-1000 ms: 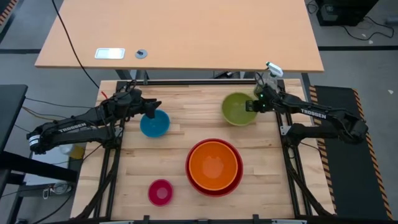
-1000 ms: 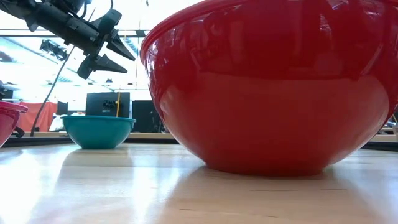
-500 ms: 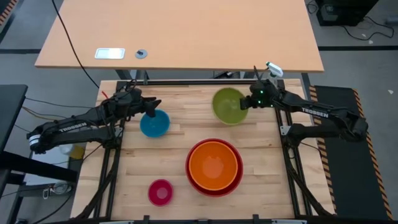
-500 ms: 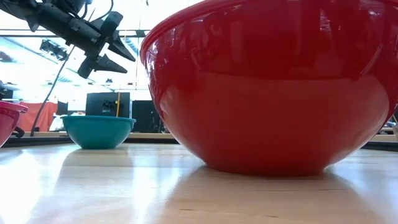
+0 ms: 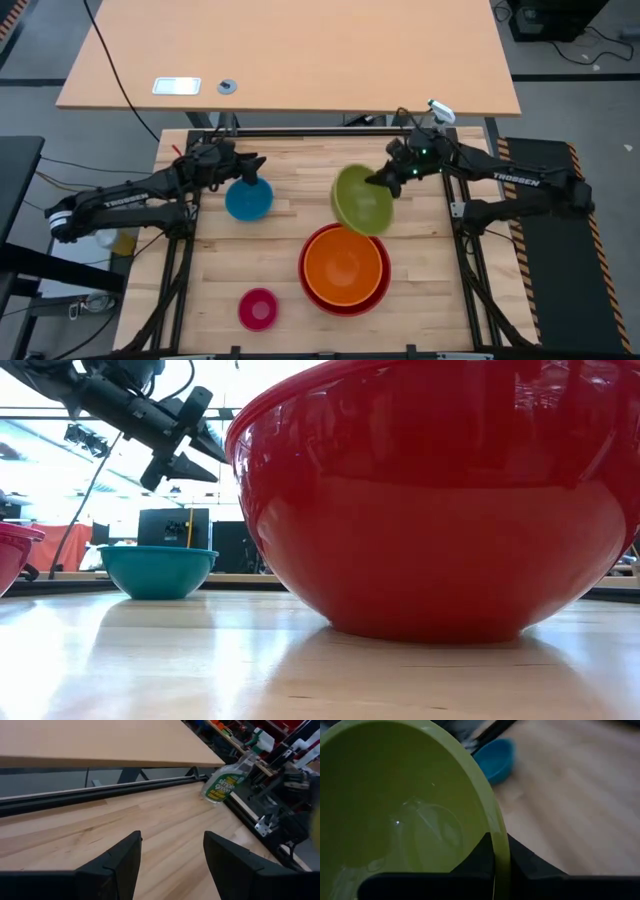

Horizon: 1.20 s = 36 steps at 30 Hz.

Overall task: Nest bowls inside each other
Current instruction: Stack the green bowl on top of the orange bowl

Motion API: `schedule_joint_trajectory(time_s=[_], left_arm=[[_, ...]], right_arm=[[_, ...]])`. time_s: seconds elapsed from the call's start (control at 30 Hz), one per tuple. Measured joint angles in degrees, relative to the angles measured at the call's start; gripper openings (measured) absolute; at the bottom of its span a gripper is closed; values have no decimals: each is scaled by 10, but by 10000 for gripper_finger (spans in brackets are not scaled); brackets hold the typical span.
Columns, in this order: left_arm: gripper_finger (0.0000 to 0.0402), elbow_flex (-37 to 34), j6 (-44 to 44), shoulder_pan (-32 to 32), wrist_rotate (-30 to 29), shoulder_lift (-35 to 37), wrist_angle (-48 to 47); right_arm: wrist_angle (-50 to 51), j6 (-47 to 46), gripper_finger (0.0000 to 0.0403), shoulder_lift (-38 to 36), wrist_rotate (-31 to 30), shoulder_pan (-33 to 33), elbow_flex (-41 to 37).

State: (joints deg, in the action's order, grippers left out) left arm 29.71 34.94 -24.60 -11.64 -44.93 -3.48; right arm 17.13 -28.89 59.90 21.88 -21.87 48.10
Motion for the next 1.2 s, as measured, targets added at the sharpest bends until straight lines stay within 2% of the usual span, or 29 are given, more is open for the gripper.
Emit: schedule_joint_trajectory(time_s=[0.2,0.43,0.67,0.77,0.93,1.03,1.2], left_arm=[[217,0,0,0,0,-9,3],[217,0,-1,0,0,-9,3],[217,0,-1,0,2,-8,3],[217,0,-1,0,13,-8,3],[217,0,-15,0,21,-8,3],[217,0,-17,0,21,-8,3],[217,0,-17,1,29,-8,3]], right_arm=[[5,2,31,40,6,102,28],[82,41,31,154,-50,201,106],[149,109,32,289,-56,242,207],[175,131,32,334,-83,255,250],[246,171,32,388,-140,269,305],[286,198,32,412,-144,274,325],[298,215,32,425,-149,282,329]])
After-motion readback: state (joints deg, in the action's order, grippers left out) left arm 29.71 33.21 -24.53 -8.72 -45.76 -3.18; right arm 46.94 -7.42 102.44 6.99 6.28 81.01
